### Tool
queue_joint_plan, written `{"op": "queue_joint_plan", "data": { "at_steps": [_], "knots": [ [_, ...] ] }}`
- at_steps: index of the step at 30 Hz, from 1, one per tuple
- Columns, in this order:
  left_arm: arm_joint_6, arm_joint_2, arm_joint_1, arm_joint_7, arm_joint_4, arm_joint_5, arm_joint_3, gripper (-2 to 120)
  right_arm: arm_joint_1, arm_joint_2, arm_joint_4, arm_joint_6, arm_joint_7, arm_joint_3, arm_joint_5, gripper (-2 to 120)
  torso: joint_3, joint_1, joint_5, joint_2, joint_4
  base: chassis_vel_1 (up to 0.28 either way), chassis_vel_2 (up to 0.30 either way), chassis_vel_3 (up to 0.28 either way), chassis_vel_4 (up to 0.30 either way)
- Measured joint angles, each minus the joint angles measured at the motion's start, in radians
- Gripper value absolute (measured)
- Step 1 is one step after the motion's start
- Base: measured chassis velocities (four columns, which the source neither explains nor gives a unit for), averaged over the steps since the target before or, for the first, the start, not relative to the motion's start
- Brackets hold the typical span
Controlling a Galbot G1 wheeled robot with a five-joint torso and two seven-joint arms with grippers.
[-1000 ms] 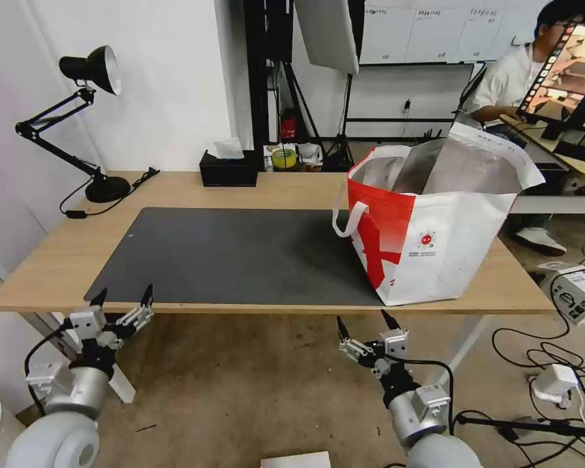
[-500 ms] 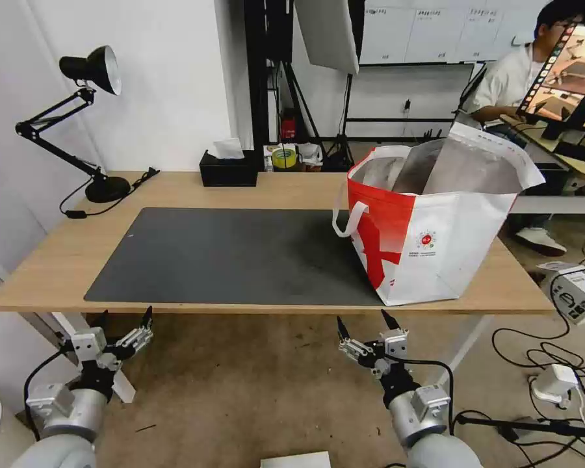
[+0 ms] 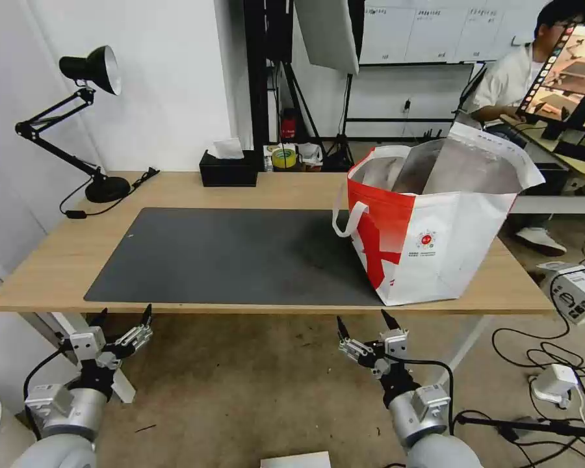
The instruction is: Pick up the trash from the table and place it into the takeout bag.
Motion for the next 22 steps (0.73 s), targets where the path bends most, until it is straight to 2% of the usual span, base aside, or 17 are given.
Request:
{"op": "queue_joint_plan", "data": {
  "at_steps": [22],
  "knots": [
    [0.002, 0.001, -0.001, 0.0, -0.001, -0.002, 0.001, 100, 0.0, 0.0, 0.0, 0.0, 0.0, 0.0, 0.0, 100, 0.0, 0.0, 0.0, 0.0, 0.0, 0.0, 0.0, 0.0, 0.0]
  ]
}}
